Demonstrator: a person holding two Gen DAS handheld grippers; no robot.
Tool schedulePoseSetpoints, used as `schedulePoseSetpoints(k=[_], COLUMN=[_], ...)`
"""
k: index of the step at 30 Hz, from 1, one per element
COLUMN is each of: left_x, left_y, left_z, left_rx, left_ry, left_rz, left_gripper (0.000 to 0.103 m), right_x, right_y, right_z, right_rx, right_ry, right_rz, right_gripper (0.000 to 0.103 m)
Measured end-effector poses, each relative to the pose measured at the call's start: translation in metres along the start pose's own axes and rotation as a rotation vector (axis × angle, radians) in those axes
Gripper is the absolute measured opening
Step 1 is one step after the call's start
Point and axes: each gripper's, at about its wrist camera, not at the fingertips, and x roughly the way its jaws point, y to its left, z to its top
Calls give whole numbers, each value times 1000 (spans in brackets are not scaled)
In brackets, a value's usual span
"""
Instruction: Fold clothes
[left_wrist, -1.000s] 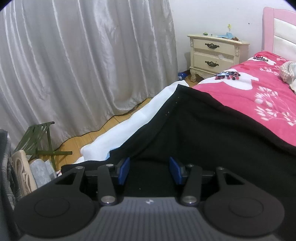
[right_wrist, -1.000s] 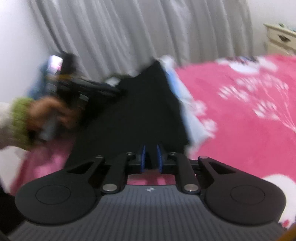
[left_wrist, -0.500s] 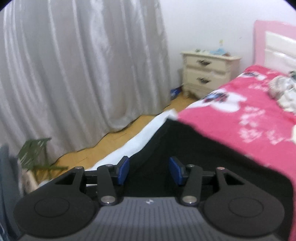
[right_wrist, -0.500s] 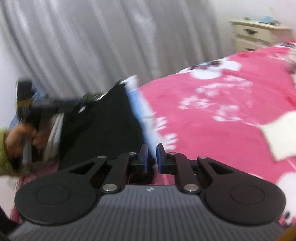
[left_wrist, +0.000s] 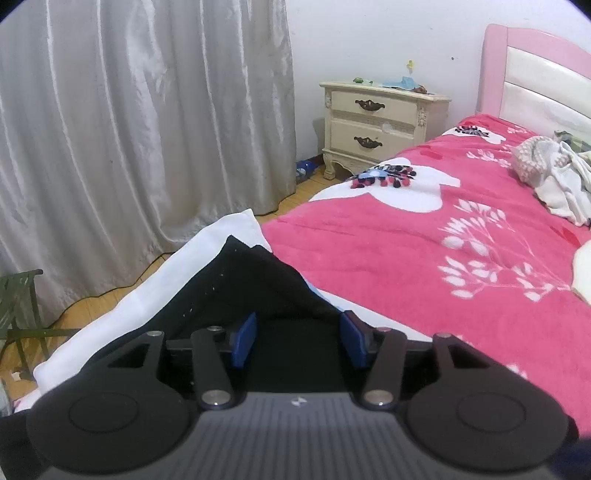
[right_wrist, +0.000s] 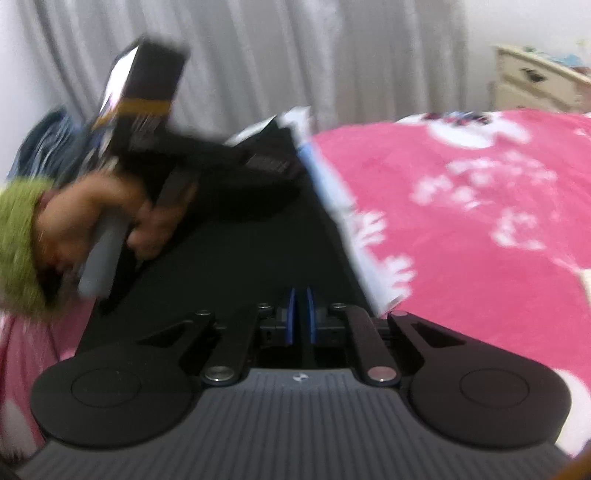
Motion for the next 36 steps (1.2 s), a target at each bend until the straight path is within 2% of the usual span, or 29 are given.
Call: schedulePoseSetpoints(k=[2, 5, 12, 14, 21, 23, 27, 29, 31, 34, 36], left_x=[0, 2, 4, 5, 6, 5, 2, 2, 2, 1, 1], left_y=[4, 8, 5, 4, 3, 3, 1, 0, 0, 1, 1], left_z=[-1, 1, 3, 3, 5, 7, 8, 9, 10, 9, 8], left_rx=[-15, -35, -27, -23, -25, -21, -8, -9, -17, -20, -18], left_ry=[1, 3, 1, -4, -1, 0, -4, -2, 2, 2, 1], left_rz=[-11, -25, -16, -13, -8, -8, -2, 4, 7, 8, 11], left_gripper=[53, 54, 55, 56, 58, 61, 71, 75, 76, 76, 77], right_x=[-10, -22, -33, -35, -46, -50, -58, -62, -67, -73, -77], right_y=[-6, -11, -28, -32, -46, -45, -42, -40, -39, -35, -31], right_z=[6, 9, -6, -10, -23, -21, -18, -16, -13, -7, -4], right_rx=[26, 67, 236, 284, 430, 428, 425, 423, 420, 395, 375], right_ry=[-44, -97, -119, -125, -148, -159, -183, -194, -211, -245, -264], right_rz=[-35, 27, -33, -50, -112, -131, -169, -188, -211, -262, -300], right_gripper=[7, 10, 8, 11, 13, 21, 58, 68, 86, 99, 102])
